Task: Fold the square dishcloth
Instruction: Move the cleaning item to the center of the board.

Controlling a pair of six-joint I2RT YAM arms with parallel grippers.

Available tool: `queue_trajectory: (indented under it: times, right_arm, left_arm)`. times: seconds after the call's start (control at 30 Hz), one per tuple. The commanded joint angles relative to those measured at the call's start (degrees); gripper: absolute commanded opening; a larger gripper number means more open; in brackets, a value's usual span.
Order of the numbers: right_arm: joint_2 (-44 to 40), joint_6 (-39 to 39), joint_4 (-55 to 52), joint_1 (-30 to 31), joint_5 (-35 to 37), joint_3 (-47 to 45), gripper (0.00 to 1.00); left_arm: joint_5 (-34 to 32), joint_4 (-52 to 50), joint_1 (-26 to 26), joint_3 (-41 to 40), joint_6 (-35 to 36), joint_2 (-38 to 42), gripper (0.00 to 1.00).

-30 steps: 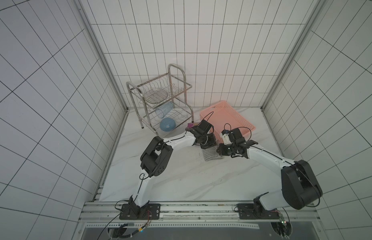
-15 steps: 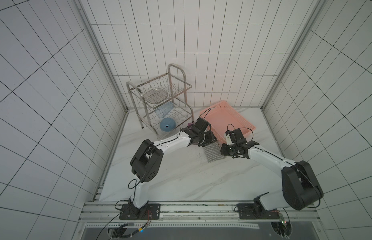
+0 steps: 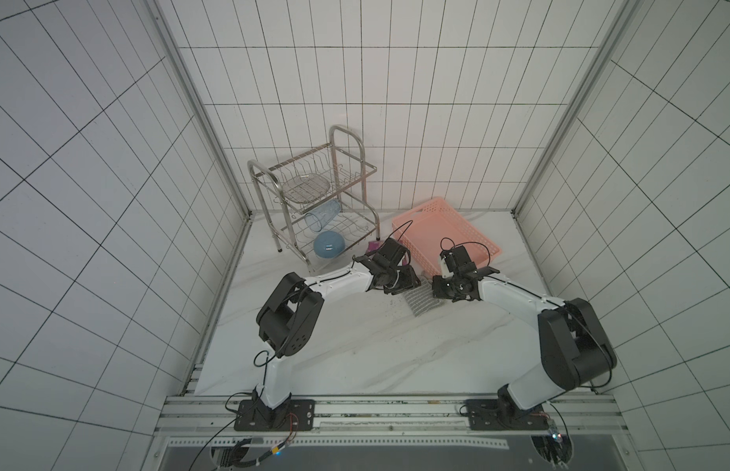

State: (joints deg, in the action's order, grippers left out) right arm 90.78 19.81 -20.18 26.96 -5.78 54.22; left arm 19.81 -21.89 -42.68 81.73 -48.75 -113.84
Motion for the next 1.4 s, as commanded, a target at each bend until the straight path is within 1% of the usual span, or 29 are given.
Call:
queue_trajectory:
  times: [0.0, 0.27, 0.3, 0.43, 0.53, 0.63, 0.73, 0.83, 0.93, 1.07, 1.23, 1.37]
  right_arm:
    - [1.53, -0.54, -2.25, -0.43, 2.92, 1.07, 0.11]
    - [4.99, 0.67, -3.23, -0.39, 5.74, 1.94, 0.14]
    - [5.35, 0.98, -3.74, -0.38, 6.08, 2.1, 0.15]
    - [6.32, 1.92, -4.68, -0.33, 6.98, 2.13, 0.26]
    - [6.02, 2.18, -4.67, -0.03, 6.73, 1.57, 0.3]
    - [5.66, 2.16, -4.79, 0.04, 7.12, 1.31, 0.35]
    - [5.74, 2.14, -5.08, 0.22, 6.43, 1.25, 0.33]
    - [5.36, 2.94, -5.12, 0.62, 4.12, 0.56, 0.22]
    - [4.3, 4.55, -4.8, 1.49, 2.05, -0.62, 0.17]
    - [1.73, 6.91, -4.9, 3.72, 0.48, -2.3, 0.16]
    - [-0.86, 11.97, -4.8, 7.3, -0.76, -4.85, 0.17]
    - [-2.77, 16.77, -4.52, 10.76, 0.41, -6.34, 0.19]
  left_arm:
    - [1.31, 1.37, 0.14, 1.19, 1.47, -1.91, 0.44]
    - [1.3, 2.41, 0.22, 2.52, 1.47, -5.44, 0.44]
    - [1.44, 2.23, 0.28, 2.55, 1.47, -5.8, 0.44]
    - [1.41, 1.58, 0.45, 2.25, 1.4, -7.11, 0.44]
    - [0.75, 1.2, 0.88, 1.3, 0.77, -7.36, 0.39]
    - [0.36, 1.51, 1.58, -0.2, 0.17, -7.04, 0.38]
    - [0.44, 1.79, 1.89, -1.37, 0.14, -6.25, 0.38]
    - [0.1, 1.77, 2.05, -2.46, 0.32, -4.91, 0.4]
    - [-0.25, 1.76, 2.31, -3.95, -0.02, -3.14, 0.4]
    - [-1.52, 1.77, 2.62, -7.12, -0.43, 0.11, 0.4]
    - [-3.92, 1.95, 3.5, -12.52, -0.82, 5.97, 0.41]
    - [-5.71, 1.21, 3.73, -15.86, -0.16, 10.73, 0.41]
